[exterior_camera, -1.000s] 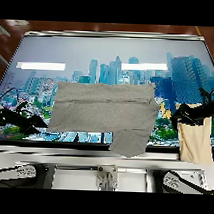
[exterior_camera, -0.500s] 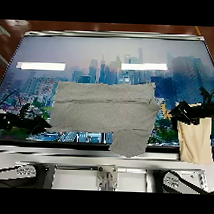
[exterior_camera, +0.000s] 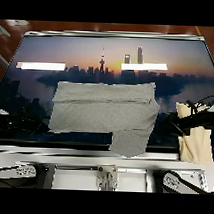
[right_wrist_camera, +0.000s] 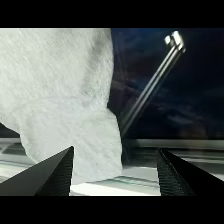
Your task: Fold the shirts.
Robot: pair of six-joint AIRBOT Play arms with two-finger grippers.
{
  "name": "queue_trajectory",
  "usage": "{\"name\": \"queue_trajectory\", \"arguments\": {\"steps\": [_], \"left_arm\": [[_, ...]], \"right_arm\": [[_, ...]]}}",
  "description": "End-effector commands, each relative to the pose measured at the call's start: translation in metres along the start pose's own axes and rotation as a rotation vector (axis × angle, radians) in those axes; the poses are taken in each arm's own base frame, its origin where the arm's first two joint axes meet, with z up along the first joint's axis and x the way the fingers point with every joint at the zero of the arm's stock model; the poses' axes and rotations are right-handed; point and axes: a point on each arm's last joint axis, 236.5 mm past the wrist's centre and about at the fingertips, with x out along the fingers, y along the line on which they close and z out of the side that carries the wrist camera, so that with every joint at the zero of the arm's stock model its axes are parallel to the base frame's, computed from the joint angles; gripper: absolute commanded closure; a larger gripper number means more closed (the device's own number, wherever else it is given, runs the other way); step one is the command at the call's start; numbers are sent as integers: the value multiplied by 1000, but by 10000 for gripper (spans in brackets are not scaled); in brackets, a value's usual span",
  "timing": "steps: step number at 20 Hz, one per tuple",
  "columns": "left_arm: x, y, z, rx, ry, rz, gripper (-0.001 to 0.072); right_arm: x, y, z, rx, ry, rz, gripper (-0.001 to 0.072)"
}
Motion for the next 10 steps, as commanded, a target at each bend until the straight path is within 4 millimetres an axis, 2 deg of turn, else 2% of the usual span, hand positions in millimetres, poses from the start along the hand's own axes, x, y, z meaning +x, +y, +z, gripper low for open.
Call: {"name": "queue_trajectory", "arguments": {"steps": [1,3,4,10], "left_arm": [[-1,-7,-6,2,27,-30,671],[-1,-7,-6,-6,27,-30,671],[-1,-7,-7,-6,28,-30,671],[-1,-9,-6,-11,24,-37,671]], "right_arm": [[33,4,-16,49,22,68,70],[44,-1,-22,71,26,71,80],[49,-2,-24,76,25,76,156],[61,5,-27,90,8,129,159]]}}
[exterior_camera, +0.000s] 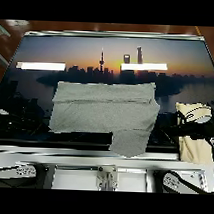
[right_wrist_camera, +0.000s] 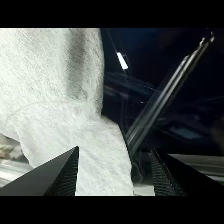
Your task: Fold the shirts.
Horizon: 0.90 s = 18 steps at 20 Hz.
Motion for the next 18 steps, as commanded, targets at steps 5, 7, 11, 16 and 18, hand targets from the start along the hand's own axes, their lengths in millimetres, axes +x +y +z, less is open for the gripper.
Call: {"name": "queue_trajectory", "arguments": {"steps": [5,7,11,16,18], "left_arm": [[-1,-1,1,-12,-3,-5,671],[-1,-1,0,-13,-2,-6,671],[-1,-1,2,-11,-5,-4,671],[-7,-2,11,13,-28,4,671],[-16,-5,22,37,-63,16,672]], "right_arm": [[19,5,-2,22,-30,48,159],[32,14,-7,-50,-15,15,159],[43,21,-7,-86,-24,-26,271],[39,40,-26,-149,57,52,652],[26,54,-24,-218,48,72,652]]}}
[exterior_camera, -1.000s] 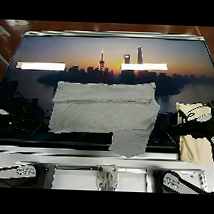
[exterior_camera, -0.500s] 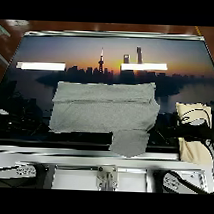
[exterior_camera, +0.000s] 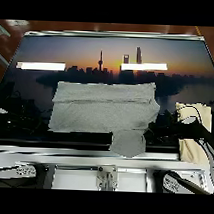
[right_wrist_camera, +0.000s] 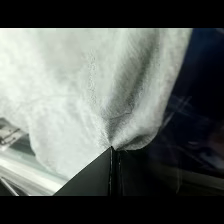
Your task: Fold the shirts.
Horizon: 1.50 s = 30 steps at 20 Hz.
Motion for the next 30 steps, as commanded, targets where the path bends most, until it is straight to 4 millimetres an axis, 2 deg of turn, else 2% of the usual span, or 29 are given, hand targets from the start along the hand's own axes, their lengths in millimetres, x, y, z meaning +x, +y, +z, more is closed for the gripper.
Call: {"name": "queue_trajectory", "arguments": {"steps": [1,3,5,9,12,15,19,22,24,28,29,30], "left_arm": [[-16,-6,22,46,-71,17,672],[-35,-23,46,75,-156,-6,673],[-53,-51,73,125,-238,-42,673],[-70,-105,128,229,-397,-12,673],[-80,-134,168,299,-485,8,672],[-76,-139,200,223,-478,-23,672],[-52,-155,226,232,-452,-38,672],[-43,-167,248,227,-472,-49,672],[-36,-166,261,188,-483,-56,672],[-18,-154,264,106,-447,-66,668],[-16,-152,265,89,-442,-68,625],[-15,-152,264,87,-437,-69,483]], "right_arm": [[-19,25,5,-99,-15,41,653],[-40,42,27,-65,-95,46,653],[-57,57,54,-69,-174,47,653],[-78,89,116,-110,-308,45,653],[-97,103,169,-114,-393,42,653],[-109,110,215,-109,-453,39,653],[-100,117,262,-99,-487,71,653],[-104,121,299,-73,-576,109,653],[-97,120,308,-54,-574,130,653],[-73,103,305,-32,-508,110,641],[-70,99,305,-34,-500,97,565],[-69,97,304,-36,-494,93,412]]}}
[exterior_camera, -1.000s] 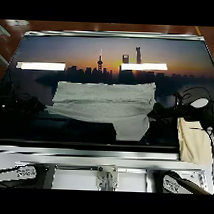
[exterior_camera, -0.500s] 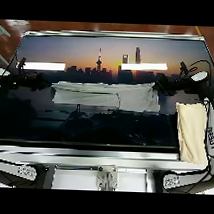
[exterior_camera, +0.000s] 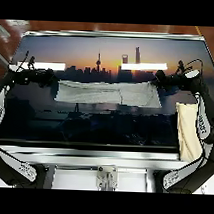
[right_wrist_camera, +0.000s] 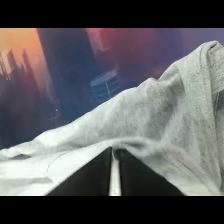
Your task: Fold the shirts.
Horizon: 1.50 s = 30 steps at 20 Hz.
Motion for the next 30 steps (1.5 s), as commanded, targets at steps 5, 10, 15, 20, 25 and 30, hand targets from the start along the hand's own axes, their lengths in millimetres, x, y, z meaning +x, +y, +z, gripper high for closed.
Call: {"name": "queue_trajectory", "arguments": {"steps": [5,10,15,20,25,30], "left_arm": [[-26,3,-5,-40,102,-35,228],[-80,-7,-30,-37,243,-77,258],[-109,-54,-39,87,230,-100,258],[-116,-108,-59,206,233,-127,258],[-92,-148,-93,295,306,-158,258],[-29,-193,-123,423,281,-192,604]], "right_arm": [[-32,-25,-8,-193,82,-69,144],[-71,-100,-56,-150,345,-272,31],[-23,-91,-77,-26,413,-117,31],[22,-66,-73,68,359,28,32],[30,-56,-69,61,327,40,648],[-23,-8,-69,-65,344,94,653]]}}
